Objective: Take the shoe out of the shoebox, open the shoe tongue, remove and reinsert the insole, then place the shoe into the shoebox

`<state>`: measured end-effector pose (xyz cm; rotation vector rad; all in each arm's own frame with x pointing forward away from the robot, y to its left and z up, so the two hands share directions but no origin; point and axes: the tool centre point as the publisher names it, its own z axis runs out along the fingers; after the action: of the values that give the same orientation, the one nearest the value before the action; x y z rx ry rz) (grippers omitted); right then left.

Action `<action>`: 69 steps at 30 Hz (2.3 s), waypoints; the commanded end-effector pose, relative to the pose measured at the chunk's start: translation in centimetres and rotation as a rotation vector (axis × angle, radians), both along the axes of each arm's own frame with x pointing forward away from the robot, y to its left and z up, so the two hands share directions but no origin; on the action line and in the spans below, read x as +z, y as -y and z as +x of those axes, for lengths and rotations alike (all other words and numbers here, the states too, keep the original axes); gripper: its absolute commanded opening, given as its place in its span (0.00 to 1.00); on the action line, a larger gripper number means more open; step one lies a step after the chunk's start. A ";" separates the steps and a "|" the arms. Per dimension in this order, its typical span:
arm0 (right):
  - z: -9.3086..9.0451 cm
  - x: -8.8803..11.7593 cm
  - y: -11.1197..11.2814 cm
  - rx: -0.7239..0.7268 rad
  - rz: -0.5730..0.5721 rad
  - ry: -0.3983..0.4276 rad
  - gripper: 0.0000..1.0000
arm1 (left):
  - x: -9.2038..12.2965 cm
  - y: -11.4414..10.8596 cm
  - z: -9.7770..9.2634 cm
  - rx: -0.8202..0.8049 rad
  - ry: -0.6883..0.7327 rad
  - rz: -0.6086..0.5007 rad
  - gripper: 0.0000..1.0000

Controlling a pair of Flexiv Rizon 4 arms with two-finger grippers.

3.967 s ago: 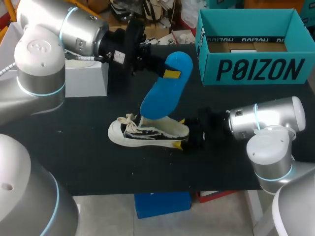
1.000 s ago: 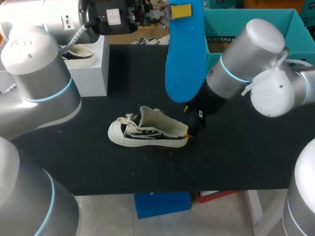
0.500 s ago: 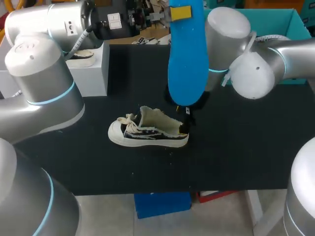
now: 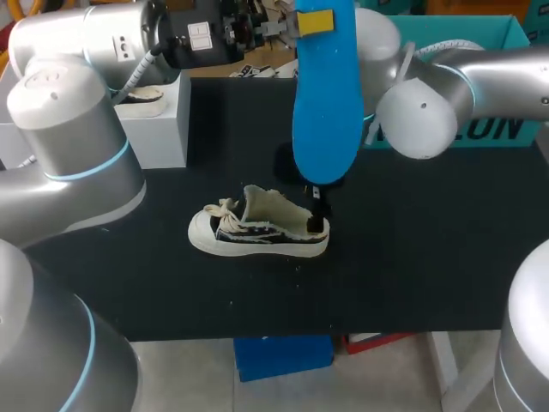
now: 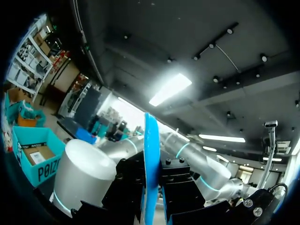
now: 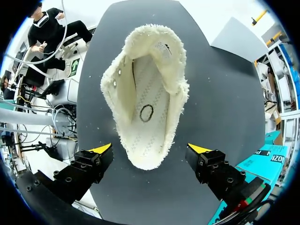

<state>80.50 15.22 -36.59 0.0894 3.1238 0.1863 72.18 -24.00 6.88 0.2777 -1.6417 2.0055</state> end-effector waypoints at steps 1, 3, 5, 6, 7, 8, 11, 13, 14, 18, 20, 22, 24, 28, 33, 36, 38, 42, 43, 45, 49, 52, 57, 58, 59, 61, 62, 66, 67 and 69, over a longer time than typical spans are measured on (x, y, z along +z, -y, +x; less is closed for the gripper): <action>-0.1 -0.1 -0.2 -0.007 0.013 0.005 1.00 | 0.0 0.1 0.0 0.001 0.001 0.000 0.00; -0.1 -0.2 -0.2 -0.013 0.034 0.010 1.00 | 0.0 0.1 0.0 0.001 0.001 0.000 0.00; -0.2 -0.2 -0.2 -0.019 0.054 0.017 1.00 | 0.0 0.1 0.0 0.001 0.001 0.000 0.00; -0.2 -0.2 -0.2 -0.020 0.064 0.020 1.00 | 0.0 0.1 0.0 0.001 0.001 0.000 0.00; -0.2 -0.2 -0.2 -0.021 0.074 0.023 1.00 | 0.0 0.1 0.0 0.001 0.001 0.000 0.00; -0.3 -0.2 -0.2 -0.020 0.085 0.026 1.00 | 0.0 0.1 0.0 0.001 0.001 0.000 0.00; -0.3 -0.3 -0.2 -0.015 0.116 0.030 1.00 | 0.0 0.1 0.0 0.001 0.001 0.000 0.00; -0.4 -0.2 -0.1 -0.016 0.147 0.037 1.00 | 0.0 0.1 0.0 0.001 0.001 0.000 0.00; -0.5 -0.2 0.0 -0.019 0.162 0.041 1.00 | 0.0 0.1 0.0 0.001 0.001 0.000 0.00; -0.6 -0.1 0.1 -0.024 0.225 0.057 1.00 | 0.0 0.1 0.0 0.001 0.001 0.000 0.00; -0.6 -0.1 0.1 -0.028 0.266 0.068 1.00 | 0.0 0.1 0.0 0.001 0.001 0.000 0.00; -0.6 -0.2 0.2 -0.028 0.301 0.077 1.00 | 0.0 0.1 0.0 0.001 0.001 0.000 0.00; -0.6 -0.2 0.2 -0.033 0.334 0.085 1.00 | 0.0 0.1 0.0 0.001 0.001 0.000 0.00; -0.6 -0.3 0.1 -0.043 0.434 0.109 1.00 | 0.0 0.1 0.0 0.001 0.001 0.000 0.00; -0.2 -0.9 0.0 -0.058 0.534 0.128 1.00 | 0.0 0.1 0.0 0.001 0.001 0.000 0.00; 0.0 -1.4 -0.1 -0.062 0.593 0.136 1.00 | 0.0 0.1 0.0 0.001 0.001 0.000 0.00; 0.1 -1.7 -0.3 -0.068 0.632 0.142 1.00 | 0.0 0.1 0.0 0.001 0.001 0.000 0.00; 0.5 -2.5 -0.4 -0.069 0.700 0.150 1.00 | 0.0 0.1 0.0 0.001 0.001 0.000 0.00; 0.5 -2.6 -0.4 -0.070 0.708 0.150 1.00 | 0.0 0.1 0.0 0.001 0.001 0.000 0.00; 0.6 -2.9 -0.4 -0.070 0.733 0.152 1.00 | 0.0 0.1 0.0 0.001 0.001 0.000 0.00; 0.7 -3.4 -0.3 -0.077 0.765 0.152 1.00 | 0.0 0.1 0.0 0.001 0.001 0.000 0.00; 0.8 -3.7 -0.1 -0.080 0.785 0.151 1.00 | 0.0 0.1 0.0 0.001 0.001 0.000 0.00; 0.8 -4.1 -0.1 -0.070 0.812 0.147 1.00 | 0.0 0.1 0.0 0.001 0.001 0.000 0.00; 0.8 -4.2 -0.1 -0.066 0.816 0.144 1.00 | 0.0 0.1 0.0 0.001 0.001 0.000 0.00; 0.8 -4.3 -0.2 -0.063 0.820 0.142 1.00 | 0.0 0.1 0.0 0.001 0.001 0.000 0.00; 0.8 -4.4 -0.2 -0.057 0.828 0.139 1.00 | 0.0 0.1 0.0 0.001 0.001 0.000 0.00; 0.8 -4.5 -0.3 -0.050 0.836 0.137 1.00 | 0.0 0.1 0.0 0.001 0.001 0.000 0.00; 0.6 -4.9 -0.4 -0.045 0.841 0.126 1.00 | 0.0 0.1 0.0 0.001 0.001 0.000 0.00; 0.6 -4.9 -0.4 -0.044 0.842 0.124 1.00 | 0.0 0.1 0.0 0.001 0.001 0.000 0.00; 0.5 -5.0 -0.5 -0.042 0.843 0.117 1.00 | 0.0 0.1 0.0 0.001 0.001 0.000 0.00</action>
<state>80.96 15.59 -40.81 0.1406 2.7010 1.3852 72.21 -24.06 6.89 0.2767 -1.6411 2.0053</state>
